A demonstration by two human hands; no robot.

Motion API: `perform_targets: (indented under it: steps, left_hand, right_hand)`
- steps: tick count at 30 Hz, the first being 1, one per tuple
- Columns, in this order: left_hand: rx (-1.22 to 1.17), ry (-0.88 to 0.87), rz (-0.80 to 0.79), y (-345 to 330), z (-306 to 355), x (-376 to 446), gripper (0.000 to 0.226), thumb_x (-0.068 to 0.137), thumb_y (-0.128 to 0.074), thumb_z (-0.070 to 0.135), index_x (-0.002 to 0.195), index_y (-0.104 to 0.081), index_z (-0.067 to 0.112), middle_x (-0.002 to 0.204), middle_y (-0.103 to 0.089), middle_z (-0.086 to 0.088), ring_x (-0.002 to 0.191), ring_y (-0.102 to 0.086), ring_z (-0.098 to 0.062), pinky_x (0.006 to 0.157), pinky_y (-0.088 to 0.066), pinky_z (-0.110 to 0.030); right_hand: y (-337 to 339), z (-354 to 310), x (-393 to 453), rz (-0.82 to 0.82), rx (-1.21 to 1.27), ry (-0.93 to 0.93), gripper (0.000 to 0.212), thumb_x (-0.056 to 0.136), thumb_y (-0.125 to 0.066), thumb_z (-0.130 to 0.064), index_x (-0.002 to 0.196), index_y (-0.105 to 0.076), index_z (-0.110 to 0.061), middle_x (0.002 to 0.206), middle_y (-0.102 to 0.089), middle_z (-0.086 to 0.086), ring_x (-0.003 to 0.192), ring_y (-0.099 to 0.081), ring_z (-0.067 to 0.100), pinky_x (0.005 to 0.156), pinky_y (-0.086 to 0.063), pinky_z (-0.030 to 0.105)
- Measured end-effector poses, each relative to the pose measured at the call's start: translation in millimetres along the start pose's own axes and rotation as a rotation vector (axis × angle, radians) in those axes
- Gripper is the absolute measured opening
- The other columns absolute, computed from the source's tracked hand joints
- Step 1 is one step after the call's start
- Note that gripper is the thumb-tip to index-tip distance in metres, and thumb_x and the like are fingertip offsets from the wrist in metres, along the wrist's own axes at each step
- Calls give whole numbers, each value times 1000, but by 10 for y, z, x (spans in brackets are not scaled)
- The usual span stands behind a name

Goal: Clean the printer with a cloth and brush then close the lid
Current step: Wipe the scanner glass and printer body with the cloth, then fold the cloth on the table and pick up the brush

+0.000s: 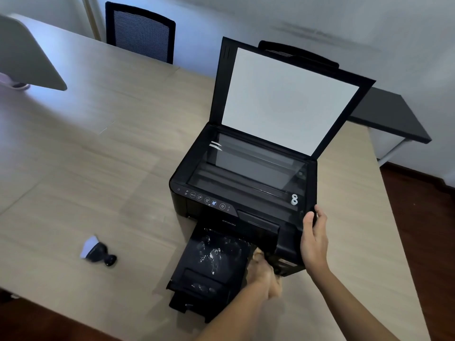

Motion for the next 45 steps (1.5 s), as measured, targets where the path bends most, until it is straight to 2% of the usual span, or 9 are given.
perform_targets:
  steps: [6,10,14,17,22,27,31,39,45]
  left_hand:
    - [104,42,18,114,-577,73,42,95,-34,49,103,-61,16,97,-67,-9,96,-64,-25,97,-49,-37]
    - [401,-156,-72,191,-460,-117,47,95,-37,46,133,-51,22,134,-55,-5,123,-53,-21,108,-38,-32]
    - [342,-442,-240,410,175,-574,23,98,-42,24,113,-59,30,109,-64,7,99,-59,-3,84,-44,-15]
    - [287,-540,-373,734,655,-889,19,99,-42,25,98,-61,23,90,-63,9,85,-58,-2,79,-42,-15]
    - [143,-605,-513,1290,1333,-1318,17,94,-49,27,102,-59,15,87,-65,-1,79,-60,-9,68,-49,-21]
    - [96,-742,-353,2084,1965,-1427,11,87,-57,23,87,-55,13,77,-60,-2,65,-57,-6,55,-48,-16]
    - [59,-816,-265,2694,2308,-1431,16,83,-66,13,85,-51,13,64,-60,3,56,-53,-7,48,-44,-18]
    - [89,-875,-30,3837,2781,-1216,10,80,-71,16,84,-68,8,64,-69,2,58,-60,-8,58,-49,-14]
    - [245,-824,-15,4532,2970,-983,19,80,-71,3,96,-67,14,77,-70,-6,69,-65,-11,74,-51,-25]
  right_hand:
    - [-12,13,1,-5,-2,3,59,95,-29,-56,145,-28,-26,153,-36,-2,140,-34,20,116,-27,43]
    - [23,4,6,-17,8,5,58,96,-29,-53,145,-29,-22,152,-36,0,140,-33,20,116,-26,40]
    - [129,-92,-166,33,-49,58,68,89,-28,-58,142,-35,-16,149,-34,10,140,-28,23,116,-25,42]
    - [91,-629,-573,48,-172,413,51,91,-42,-45,132,-48,-16,142,-40,8,135,-34,19,112,-29,34]
    - [-745,-1243,-1153,-650,54,349,39,89,-52,-50,124,-56,-33,115,-65,-10,106,-63,9,86,-53,28]
    - [-1150,-1794,-1144,-702,137,363,21,83,-71,-34,104,-68,-34,75,-67,6,68,-62,16,64,-52,40]
    - [-1586,-2058,-1165,-790,185,286,19,76,-78,-29,94,-73,-26,75,-65,21,66,-59,24,68,-53,44]
    - [-2101,-2527,-971,-619,189,310,15,88,-64,-29,79,-64,-17,70,-62,19,58,-51,21,58,-43,39]
    - [-2372,-3165,-1035,-594,50,530,11,86,-65,-18,78,-66,-25,70,-67,-7,64,-56,4,60,-43,18]
Point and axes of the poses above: each hand's wrist, its own x-axis towards the middle knuckle, its own y-axis out of the back of the hand, z = x × y, the point moved 9 cm from there along x, towards the middle knuckle
